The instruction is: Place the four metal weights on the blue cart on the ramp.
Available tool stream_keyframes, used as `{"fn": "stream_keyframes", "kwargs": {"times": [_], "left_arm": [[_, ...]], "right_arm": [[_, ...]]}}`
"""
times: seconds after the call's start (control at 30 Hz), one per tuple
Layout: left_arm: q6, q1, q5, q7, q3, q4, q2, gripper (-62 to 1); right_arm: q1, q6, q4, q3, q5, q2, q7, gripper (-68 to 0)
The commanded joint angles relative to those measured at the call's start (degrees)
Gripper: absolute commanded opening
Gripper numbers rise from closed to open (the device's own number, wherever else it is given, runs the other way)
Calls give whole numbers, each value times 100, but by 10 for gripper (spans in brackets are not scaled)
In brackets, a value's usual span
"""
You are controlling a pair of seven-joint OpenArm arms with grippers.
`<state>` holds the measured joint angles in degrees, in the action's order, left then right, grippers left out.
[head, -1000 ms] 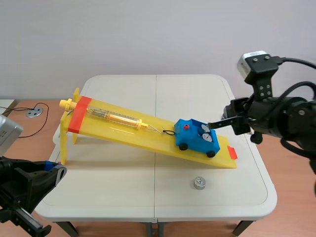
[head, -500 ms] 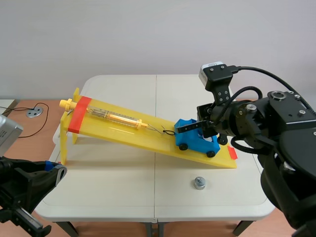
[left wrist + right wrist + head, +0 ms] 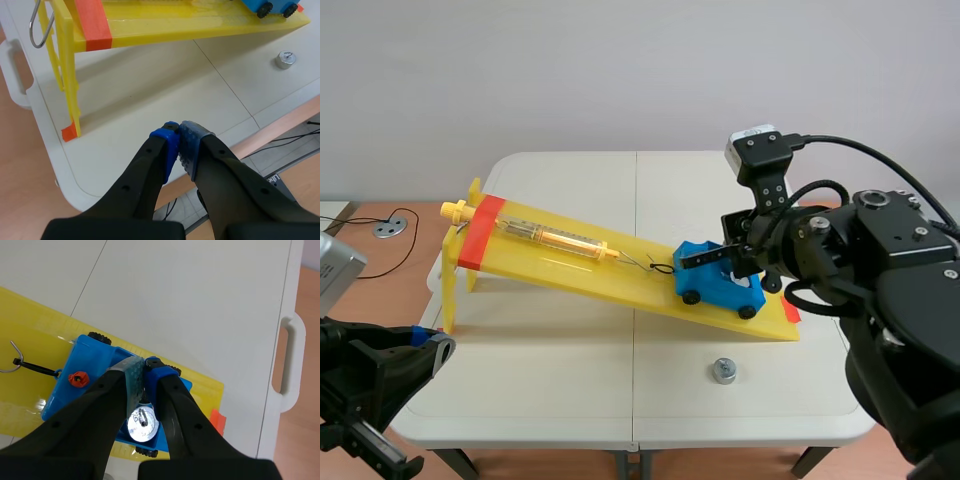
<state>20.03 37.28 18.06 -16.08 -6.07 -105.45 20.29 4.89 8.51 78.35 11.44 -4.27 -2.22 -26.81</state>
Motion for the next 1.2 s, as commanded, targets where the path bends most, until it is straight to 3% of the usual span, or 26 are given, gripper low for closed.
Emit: {"fn": "stream_keyframes", "kwargs": {"times": [0.0,0.27,0.43,0.57,0.83,1.17], "left_arm": [[116,-114,317,551,-92,-382,-44,-573],[116,-111,317,551,-92,-382,-44,-573],[116,-114,317,551,-92,-382,-44,-573],[116,-114,317,553,-92,-382,-44,-573],[116,-114,317,553,-92,-382,-44,-573],[116,-114,317,553,-92,-382,-44,-573]], "right_arm": [[756,-297,256,109,-79,98,986,-667],[944,-295,17,111,-79,98,1110,-660],[942,-249,28,111,-83,94,1106,-485],[925,-247,188,94,-98,76,839,-467],[326,76,1600,-166,-793,-378,350,-455],[-1021,533,3053,-1123,-1744,-1071,9,-455]]}}
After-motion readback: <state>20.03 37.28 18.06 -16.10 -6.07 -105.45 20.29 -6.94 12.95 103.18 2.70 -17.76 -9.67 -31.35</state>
